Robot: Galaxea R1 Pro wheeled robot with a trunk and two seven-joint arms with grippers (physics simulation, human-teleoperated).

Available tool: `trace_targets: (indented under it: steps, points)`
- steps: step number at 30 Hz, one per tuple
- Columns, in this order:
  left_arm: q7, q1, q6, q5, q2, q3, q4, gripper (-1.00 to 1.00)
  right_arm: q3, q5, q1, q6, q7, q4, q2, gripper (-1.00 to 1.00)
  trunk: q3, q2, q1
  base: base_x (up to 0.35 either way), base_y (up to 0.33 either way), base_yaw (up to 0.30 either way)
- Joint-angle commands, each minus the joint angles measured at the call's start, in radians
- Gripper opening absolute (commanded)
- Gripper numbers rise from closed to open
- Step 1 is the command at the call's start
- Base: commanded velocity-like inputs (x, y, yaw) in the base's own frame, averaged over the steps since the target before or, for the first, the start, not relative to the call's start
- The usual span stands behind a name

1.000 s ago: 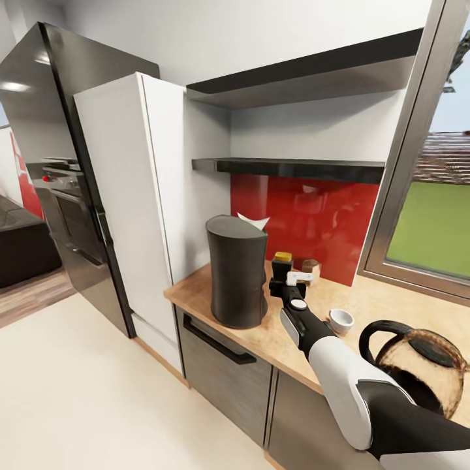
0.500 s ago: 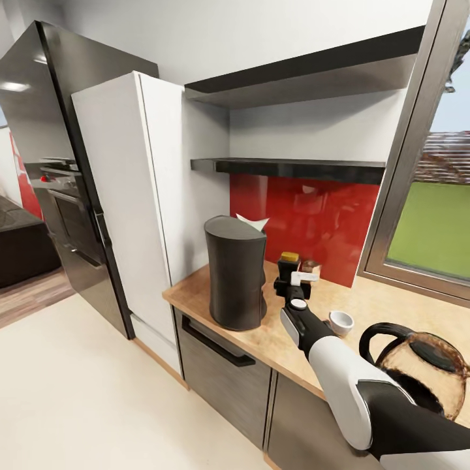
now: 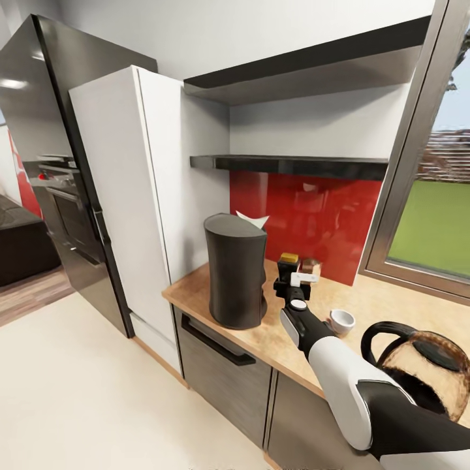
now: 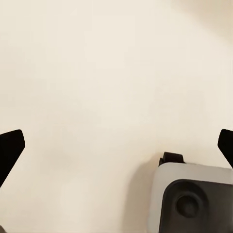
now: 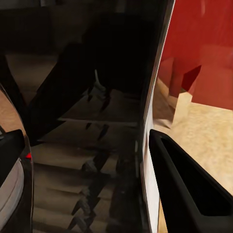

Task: Set up a coffee station on the kitchen countertop: keep the coffee maker on the countertop, move the bottle of coffee from the kitchen shelf to the counter next to the coffee maker, place a paper coffee filter on top of the coffee maker, put the saucer next to the coffee maker with the coffee cup on the saucer, and place the electric kettle next to the coffee maker.

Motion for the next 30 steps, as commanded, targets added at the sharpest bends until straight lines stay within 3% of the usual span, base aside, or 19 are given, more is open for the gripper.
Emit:
trace_targets:
  steps: [1,15,21,25,30]
  points:
    - [0.001,-0.001,-0.004,-0.005,0.0,0.004,0.001,1.0,-0.008,0.01,-0.001,-0.004,-0.001,0.001,0.001,-1.0,-0.003,-0.002,0.0,0.0,0.0,0.0]
    - [0.001,-0.001,-0.004,-0.005,-0.001,0.004,0.001,1.0,-0.008,0.01,0.0,-0.005,0.0,0.003,0.001,-1.0,-0.056,-0.1,0.054,0.0,0.0,0.0]
    - [0.001,-0.001,-0.004,-0.005,0.0,0.004,0.001,1.0,-0.008,0.012,0.027,-0.103,0.0,0.003,0.001,-1.0,-0.083,-0.142,0.077,0.0,0.0,0.0]
    - [0.001,-0.001,-0.004,-0.005,0.0,0.004,0.001,1.0,-0.008,0.012,0.029,-0.112,0.0,0.003,0.001,-1.0,-0.1,-0.17,0.092,0.0,0.0,0.0]
    - [0.002,-0.001,-0.004,-0.005,-0.002,0.004,0.001,1.0,-0.007,0.012,0.029,-0.113,0.0,0.003,0.001,-1.0,-0.101,-0.17,0.092,0.0,0.0,0.0]
